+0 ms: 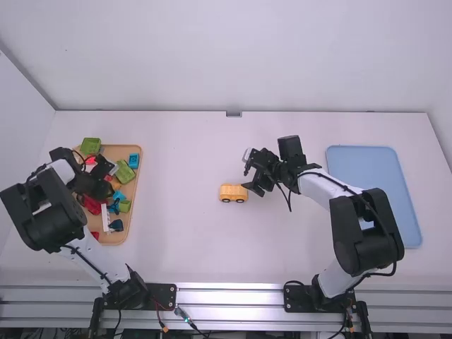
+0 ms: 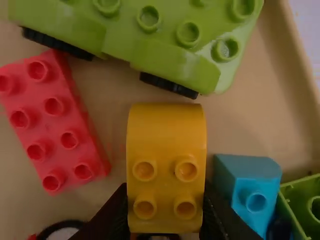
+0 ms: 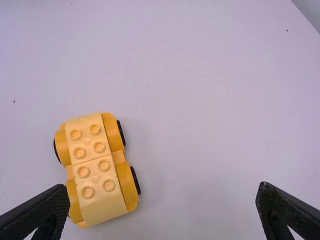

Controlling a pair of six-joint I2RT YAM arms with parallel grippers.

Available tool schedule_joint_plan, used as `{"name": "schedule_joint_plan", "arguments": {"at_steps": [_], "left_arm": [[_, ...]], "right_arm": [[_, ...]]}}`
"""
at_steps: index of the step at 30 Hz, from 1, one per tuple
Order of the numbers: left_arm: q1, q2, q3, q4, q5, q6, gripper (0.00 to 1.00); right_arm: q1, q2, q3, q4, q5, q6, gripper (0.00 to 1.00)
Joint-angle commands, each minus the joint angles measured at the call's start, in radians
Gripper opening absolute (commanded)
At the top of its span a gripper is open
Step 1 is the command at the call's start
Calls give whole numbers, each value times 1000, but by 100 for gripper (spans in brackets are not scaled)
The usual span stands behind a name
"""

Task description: Assemble lego blocks to make yellow taxi

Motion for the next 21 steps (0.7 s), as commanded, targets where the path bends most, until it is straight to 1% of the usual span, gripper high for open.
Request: {"name": "schedule_joint_plan", "arguments": {"at_steps": [1, 4, 6, 10, 13, 15, 16, 17, 18, 20, 21], "left_arm": [[-5, -29, 76, -35, 19, -77, 14], [-5, -40, 117, -67, 37, -128, 13], [-5, -67, 119, -70, 91, -121, 9], [-5, -111, 108, -76, 172, -116, 6], [-31, -183, 67, -116, 249, -14, 5], [-74, -230, 26, -135, 278, 63, 6], [-74, -230, 26, -135, 278, 63, 6], [-116, -251, 4, -175, 279, 149, 11], [-143, -261, -6, -207, 264, 213, 13], [-192, -269, -21, -236, 253, 279, 11], [-248, -269, -31, -241, 240, 312, 12]], "right_arm": [[0, -24, 3, -3, -3, 5, 99], [0, -24, 3, -3, -3, 5, 99], [0, -24, 3, -3, -3, 5, 99], [0, -24, 3, -1, -8, 5, 99], [0, -24, 3, 1, -10, 5, 99], [4, -24, 5, -1, -9, 6, 99], [4, -24, 5, -1, -9, 6, 99], [9, -24, 7, 0, -9, 6, 99], [8, -24, 9, -1, -10, 6, 99], [8, -24, 11, -1, -10, 6, 99], [9, -24, 10, 0, -10, 5, 99]]}}
